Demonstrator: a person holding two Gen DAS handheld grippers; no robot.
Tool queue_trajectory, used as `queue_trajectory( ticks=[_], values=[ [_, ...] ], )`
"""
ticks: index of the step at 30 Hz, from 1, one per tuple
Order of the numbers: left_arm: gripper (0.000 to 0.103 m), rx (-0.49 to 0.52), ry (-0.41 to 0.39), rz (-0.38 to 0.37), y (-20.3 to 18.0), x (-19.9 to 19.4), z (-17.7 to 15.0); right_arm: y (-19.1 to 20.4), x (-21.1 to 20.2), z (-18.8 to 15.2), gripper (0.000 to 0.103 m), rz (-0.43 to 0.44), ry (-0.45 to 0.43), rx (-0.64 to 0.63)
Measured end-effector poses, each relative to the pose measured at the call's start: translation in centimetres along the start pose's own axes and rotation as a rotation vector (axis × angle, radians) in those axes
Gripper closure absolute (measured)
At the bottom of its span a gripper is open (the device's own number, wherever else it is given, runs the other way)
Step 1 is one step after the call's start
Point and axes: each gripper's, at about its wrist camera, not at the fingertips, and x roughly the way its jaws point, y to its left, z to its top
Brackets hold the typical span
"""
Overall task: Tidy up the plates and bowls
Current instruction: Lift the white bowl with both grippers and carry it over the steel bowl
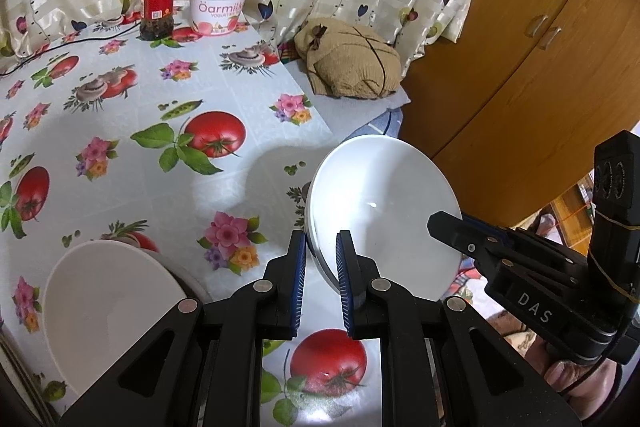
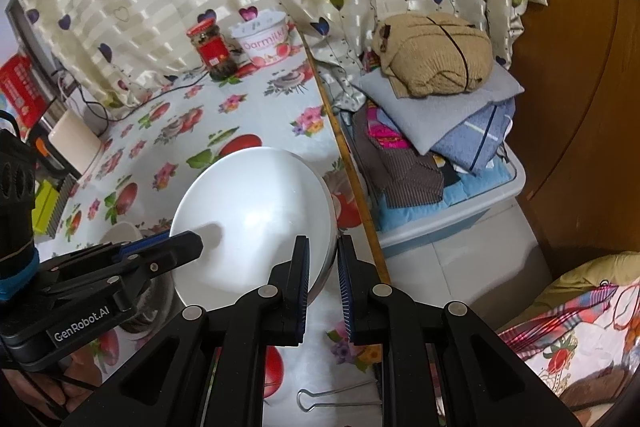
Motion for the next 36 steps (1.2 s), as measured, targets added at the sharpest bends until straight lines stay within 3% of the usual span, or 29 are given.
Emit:
queue_trajectory(
  ticks=[36],
  values=[
    [0.087, -0.093, -0.157, 0.059, 4.8, -9.9, -2.2, 9.7, -4.0, 0.7, 0.089, 0.063, -0.075, -0.155]
  ],
)
